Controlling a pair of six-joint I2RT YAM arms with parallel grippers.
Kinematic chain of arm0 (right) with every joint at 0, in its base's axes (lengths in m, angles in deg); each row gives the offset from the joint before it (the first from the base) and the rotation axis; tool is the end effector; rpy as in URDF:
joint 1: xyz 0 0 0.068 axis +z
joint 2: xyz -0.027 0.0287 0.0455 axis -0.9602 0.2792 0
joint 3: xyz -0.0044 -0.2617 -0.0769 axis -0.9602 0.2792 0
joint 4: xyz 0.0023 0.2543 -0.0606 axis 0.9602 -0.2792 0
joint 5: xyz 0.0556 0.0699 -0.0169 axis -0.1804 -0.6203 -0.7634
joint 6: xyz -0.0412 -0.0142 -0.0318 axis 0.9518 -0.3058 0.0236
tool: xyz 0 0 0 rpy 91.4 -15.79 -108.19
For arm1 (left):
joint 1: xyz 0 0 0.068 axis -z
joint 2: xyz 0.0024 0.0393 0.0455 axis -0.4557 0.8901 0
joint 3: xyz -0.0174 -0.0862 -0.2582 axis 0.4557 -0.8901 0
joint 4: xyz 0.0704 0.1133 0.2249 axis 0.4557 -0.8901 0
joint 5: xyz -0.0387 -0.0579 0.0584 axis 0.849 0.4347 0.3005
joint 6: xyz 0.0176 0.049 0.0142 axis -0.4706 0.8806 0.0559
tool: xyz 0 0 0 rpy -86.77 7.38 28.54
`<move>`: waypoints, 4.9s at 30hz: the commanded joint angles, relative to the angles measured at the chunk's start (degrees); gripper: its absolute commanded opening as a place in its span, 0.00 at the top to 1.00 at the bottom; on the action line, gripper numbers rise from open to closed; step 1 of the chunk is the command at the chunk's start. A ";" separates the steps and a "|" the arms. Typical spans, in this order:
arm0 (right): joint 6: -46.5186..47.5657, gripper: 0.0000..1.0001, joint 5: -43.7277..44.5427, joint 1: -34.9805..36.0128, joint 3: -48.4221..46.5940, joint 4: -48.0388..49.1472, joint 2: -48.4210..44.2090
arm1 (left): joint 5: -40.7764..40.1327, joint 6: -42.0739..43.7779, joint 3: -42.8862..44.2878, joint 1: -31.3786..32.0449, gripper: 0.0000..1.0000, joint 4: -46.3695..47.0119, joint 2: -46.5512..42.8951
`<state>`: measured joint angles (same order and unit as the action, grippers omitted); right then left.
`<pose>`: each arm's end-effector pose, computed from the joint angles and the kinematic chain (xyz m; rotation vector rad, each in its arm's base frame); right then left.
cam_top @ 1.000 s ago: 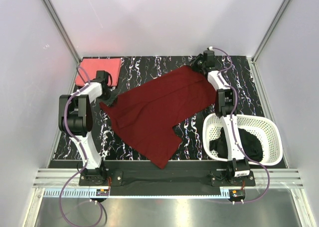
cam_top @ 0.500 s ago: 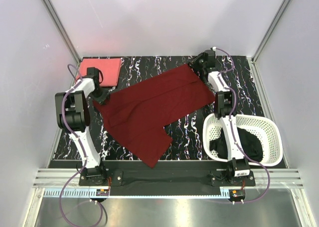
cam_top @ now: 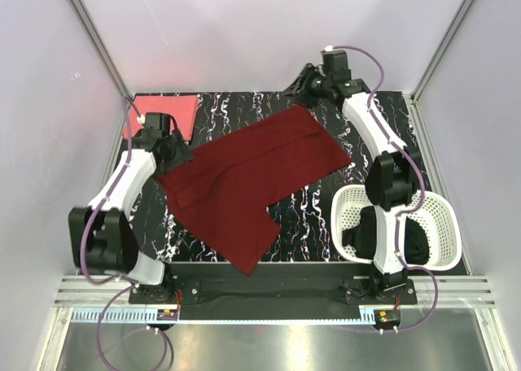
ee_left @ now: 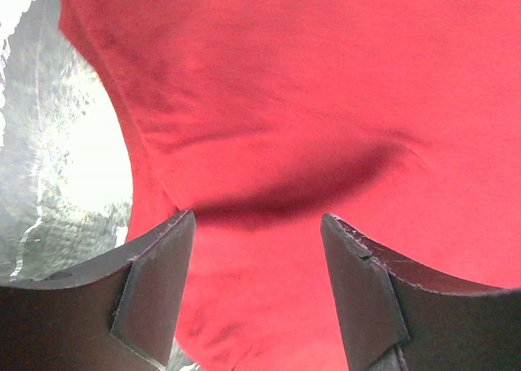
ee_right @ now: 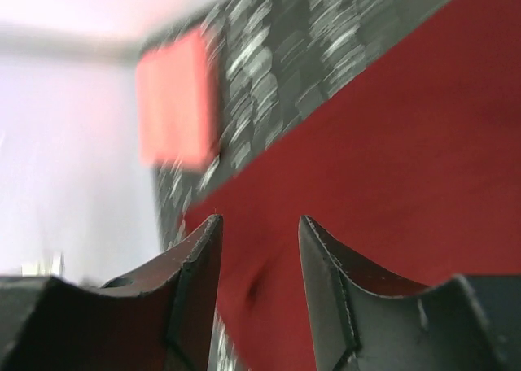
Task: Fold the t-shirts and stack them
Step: Fold the tshirt
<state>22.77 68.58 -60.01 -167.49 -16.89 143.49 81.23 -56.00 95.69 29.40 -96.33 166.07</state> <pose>0.4980 0.1342 0.3109 0.3634 2.2328 0.9160 0.3171 -0.0094 0.2511 -0.6792 2.5093 -0.0877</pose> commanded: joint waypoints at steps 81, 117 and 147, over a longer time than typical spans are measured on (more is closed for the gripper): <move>-7.81 0.53 -16.87 14.16 25.51 13.65 -0.69 | -10.14 16.76 10.12 15.56 0.46 -3.09 18.12; -20.56 0.60 -18.64 28.67 14.09 23.67 16.01 | -11.29 15.36 14.34 6.24 0.41 -4.41 12.33; -15.21 1.00 -17.40 28.85 1.25 8.92 17.26 | -8.74 14.92 8.01 3.69 0.41 -6.61 -0.33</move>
<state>4.15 50.96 -31.66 -162.82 -2.62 165.63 71.66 -41.22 104.06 33.33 -102.84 168.80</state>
